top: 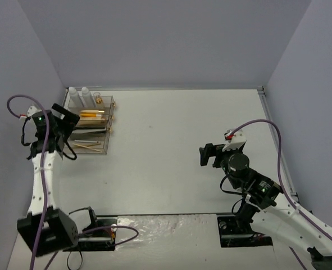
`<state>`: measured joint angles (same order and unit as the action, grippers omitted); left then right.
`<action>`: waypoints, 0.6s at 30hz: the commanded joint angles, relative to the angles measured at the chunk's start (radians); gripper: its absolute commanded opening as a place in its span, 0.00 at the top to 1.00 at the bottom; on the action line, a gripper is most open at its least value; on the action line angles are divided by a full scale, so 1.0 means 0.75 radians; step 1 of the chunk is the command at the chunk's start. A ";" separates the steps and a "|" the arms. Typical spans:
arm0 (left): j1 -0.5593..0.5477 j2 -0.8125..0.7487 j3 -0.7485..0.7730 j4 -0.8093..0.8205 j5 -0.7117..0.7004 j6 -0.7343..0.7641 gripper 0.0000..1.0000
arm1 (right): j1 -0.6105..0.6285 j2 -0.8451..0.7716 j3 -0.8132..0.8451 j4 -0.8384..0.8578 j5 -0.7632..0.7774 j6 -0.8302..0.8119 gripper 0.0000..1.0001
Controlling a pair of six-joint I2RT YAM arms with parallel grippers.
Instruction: Organize the makeup
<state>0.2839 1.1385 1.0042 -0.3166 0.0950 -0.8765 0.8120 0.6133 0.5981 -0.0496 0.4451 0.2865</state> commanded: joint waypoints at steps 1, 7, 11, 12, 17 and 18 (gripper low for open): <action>-0.058 -0.358 0.180 -0.235 0.012 0.614 0.03 | -0.006 0.053 0.183 0.078 0.019 -0.062 0.00; -0.237 -0.612 0.309 -0.503 0.038 0.873 0.03 | -0.005 0.032 0.368 -0.058 0.113 -0.098 0.00; -0.359 -0.770 0.369 -0.612 0.005 0.950 0.03 | -0.005 -0.009 0.445 -0.146 0.175 -0.152 0.00; -0.386 -0.801 0.374 -0.641 -0.014 0.955 0.03 | -0.005 -0.025 0.454 -0.156 0.183 -0.171 0.00; -0.504 -0.922 0.381 -0.762 -0.071 0.974 0.03 | -0.005 -0.123 0.416 -0.166 0.219 -0.225 0.00; -0.514 -0.933 0.384 -0.788 -0.082 0.976 0.03 | -0.005 -0.146 0.401 -0.165 0.233 -0.229 0.00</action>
<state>-0.0646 0.4494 1.2671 -0.8171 0.0824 -0.1979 0.8120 0.5482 0.9062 -0.1897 0.5467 0.1641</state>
